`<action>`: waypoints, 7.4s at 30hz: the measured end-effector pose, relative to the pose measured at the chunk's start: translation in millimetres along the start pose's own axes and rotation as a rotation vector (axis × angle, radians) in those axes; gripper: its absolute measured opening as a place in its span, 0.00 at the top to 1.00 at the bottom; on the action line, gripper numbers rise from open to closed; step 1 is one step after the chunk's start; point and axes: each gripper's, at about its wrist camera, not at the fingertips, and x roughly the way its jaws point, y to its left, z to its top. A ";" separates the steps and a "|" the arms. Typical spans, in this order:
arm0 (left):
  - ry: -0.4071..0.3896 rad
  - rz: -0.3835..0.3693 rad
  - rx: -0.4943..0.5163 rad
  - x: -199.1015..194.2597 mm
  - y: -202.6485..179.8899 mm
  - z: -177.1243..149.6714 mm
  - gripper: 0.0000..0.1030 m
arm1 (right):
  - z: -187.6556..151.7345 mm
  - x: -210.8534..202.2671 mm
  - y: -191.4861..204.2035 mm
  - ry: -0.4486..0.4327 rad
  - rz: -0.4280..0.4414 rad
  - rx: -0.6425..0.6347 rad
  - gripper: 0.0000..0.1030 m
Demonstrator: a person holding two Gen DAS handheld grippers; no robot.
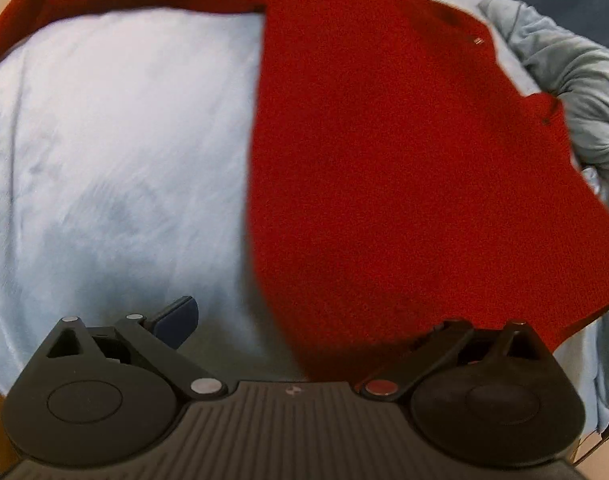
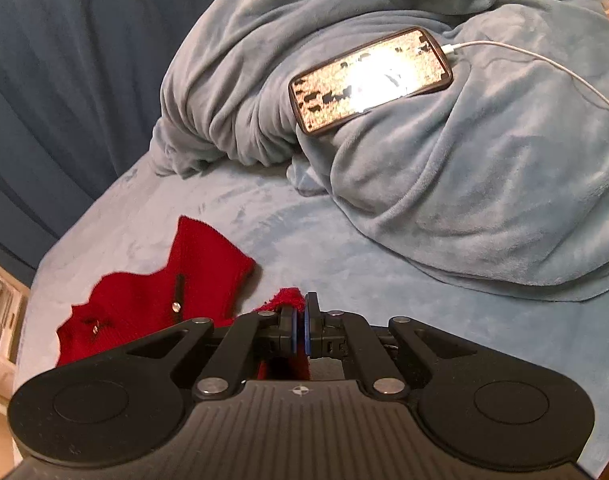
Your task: Fold small clothes
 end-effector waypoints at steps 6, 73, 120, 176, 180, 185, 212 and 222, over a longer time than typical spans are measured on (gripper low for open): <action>0.057 0.153 0.188 26.9 -20.4 -11.3 0.55 | -4.5 5.8 -7.7 0.026 -0.011 0.000 0.97; -0.281 0.009 0.196 -234.1 178.9 52.0 0.93 | -66.7 -204.4 22.1 0.166 0.096 -0.251 0.99; -0.140 0.194 0.285 -110.4 165.1 78.4 0.93 | -124.8 -152.6 41.3 0.186 0.054 -0.291 0.99; -0.437 0.016 -0.677 -100.6 397.8 354.9 1.00 | -209.1 -116.9 171.2 0.288 0.011 -0.723 0.49; -0.405 -0.127 -0.658 -105.2 387.9 337.5 0.49 | -217.1 -115.1 170.3 0.319 0.008 -0.695 0.49; -0.282 -0.221 -0.670 -36.2 337.6 325.2 0.22 | -223.9 -128.6 177.6 0.319 0.020 -0.712 0.49; -0.379 0.004 -0.679 -119.2 416.2 376.8 0.86 | -237.7 -166.0 200.6 0.257 0.031 -0.812 0.50; -0.363 -0.068 -0.367 -108.9 212.1 398.1 0.86 | -225.6 -138.8 166.5 0.283 0.020 -0.733 0.50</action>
